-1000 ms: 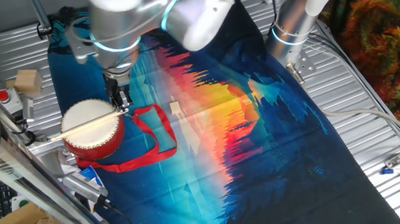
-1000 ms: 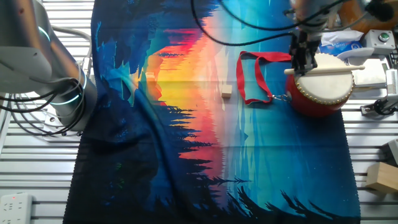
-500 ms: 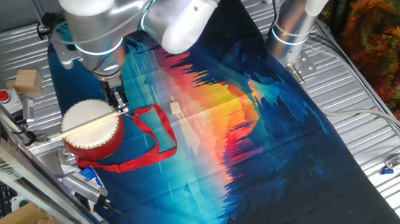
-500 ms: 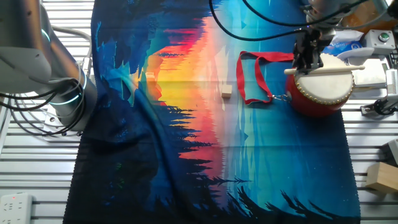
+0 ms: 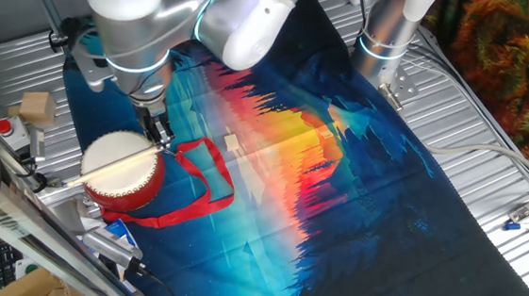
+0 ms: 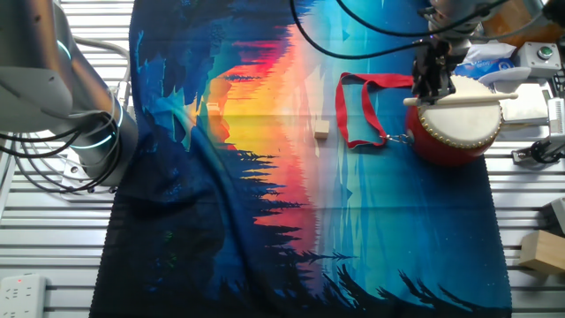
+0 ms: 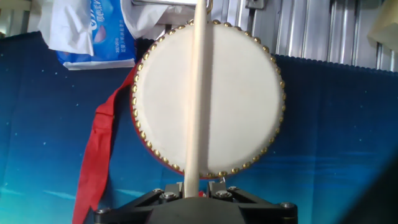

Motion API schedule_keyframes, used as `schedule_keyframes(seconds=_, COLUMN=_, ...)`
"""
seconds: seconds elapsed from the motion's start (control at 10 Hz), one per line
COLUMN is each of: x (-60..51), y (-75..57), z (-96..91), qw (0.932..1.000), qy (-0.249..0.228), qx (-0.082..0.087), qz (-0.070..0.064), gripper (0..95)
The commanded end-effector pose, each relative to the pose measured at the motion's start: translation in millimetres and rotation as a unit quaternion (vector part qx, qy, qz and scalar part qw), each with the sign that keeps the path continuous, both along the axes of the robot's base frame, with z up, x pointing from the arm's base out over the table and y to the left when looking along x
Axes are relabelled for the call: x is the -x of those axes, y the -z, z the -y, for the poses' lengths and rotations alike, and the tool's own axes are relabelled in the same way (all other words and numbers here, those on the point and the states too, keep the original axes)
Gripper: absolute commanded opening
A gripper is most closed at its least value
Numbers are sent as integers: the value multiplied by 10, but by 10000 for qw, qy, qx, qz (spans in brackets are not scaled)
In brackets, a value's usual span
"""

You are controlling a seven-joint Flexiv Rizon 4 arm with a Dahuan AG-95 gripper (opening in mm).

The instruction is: Play the drum

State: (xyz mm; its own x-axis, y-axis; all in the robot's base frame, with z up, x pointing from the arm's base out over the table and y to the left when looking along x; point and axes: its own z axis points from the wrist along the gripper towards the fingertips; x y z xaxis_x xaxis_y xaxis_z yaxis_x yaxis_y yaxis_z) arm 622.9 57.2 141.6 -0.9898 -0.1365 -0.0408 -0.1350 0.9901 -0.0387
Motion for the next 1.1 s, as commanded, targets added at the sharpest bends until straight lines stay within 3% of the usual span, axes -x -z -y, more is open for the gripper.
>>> schedule_keyframes(seconds=0.1, x=10, y=40, z=6, qw=10000, qy=39, qx=-6, qz=37, gripper=190)
schedule_keyframes(seconds=0.9, x=4, y=156, z=-2, qw=9999, qy=92, qx=-32, qz=68, gripper=190)
schedule_keyframes(seconds=1.0, x=4, y=158, z=-5, qw=9998, qy=155, qx=-32, qz=73, gripper=0)
schedule_keyframes(seconds=1.1, x=4, y=158, z=-5, qw=9998, qy=172, qx=-24, qz=74, gripper=0)
